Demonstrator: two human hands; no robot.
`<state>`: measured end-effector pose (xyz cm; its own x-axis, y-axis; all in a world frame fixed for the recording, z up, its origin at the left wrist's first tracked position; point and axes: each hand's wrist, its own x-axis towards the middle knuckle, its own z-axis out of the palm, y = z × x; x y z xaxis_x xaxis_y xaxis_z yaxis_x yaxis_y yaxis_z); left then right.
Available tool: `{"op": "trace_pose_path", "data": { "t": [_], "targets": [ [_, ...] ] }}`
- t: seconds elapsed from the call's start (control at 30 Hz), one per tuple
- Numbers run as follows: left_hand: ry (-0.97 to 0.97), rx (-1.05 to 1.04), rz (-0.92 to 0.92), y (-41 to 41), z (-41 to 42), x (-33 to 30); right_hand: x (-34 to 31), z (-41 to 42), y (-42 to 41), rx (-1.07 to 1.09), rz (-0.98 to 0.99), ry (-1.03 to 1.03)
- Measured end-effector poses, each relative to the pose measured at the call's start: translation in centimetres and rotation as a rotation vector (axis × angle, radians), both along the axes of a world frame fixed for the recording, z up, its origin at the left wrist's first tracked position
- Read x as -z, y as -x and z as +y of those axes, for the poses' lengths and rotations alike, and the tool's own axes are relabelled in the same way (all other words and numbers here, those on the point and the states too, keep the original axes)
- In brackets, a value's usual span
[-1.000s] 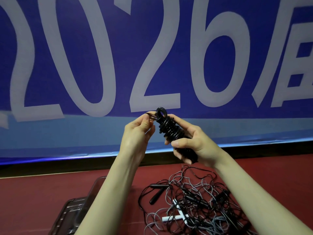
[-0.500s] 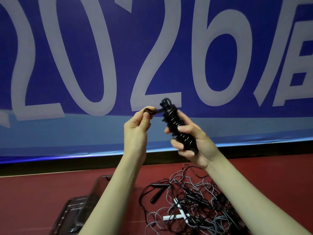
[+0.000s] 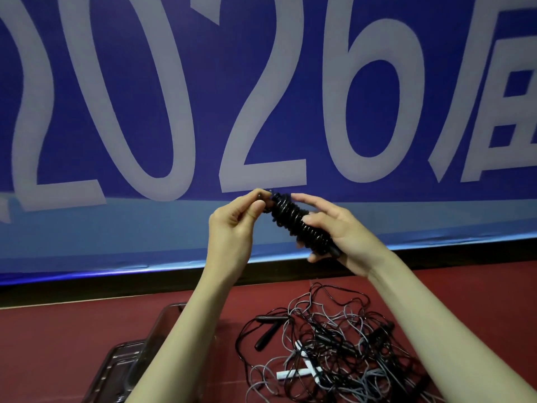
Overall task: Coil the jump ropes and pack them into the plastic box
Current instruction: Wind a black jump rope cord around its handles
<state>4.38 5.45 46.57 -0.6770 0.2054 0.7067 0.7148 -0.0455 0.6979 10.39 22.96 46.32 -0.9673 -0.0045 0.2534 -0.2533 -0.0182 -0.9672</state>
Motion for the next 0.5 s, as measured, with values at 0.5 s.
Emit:
{"op": "trace_pose_path", "data": {
  "t": [0.5],
  "targets": [
    [-0.131,-0.316,0.109,-1.3,-0.1,-1.4,1.4,-3.4,0.5,0.384,0.47,-0.315]
  ]
}}
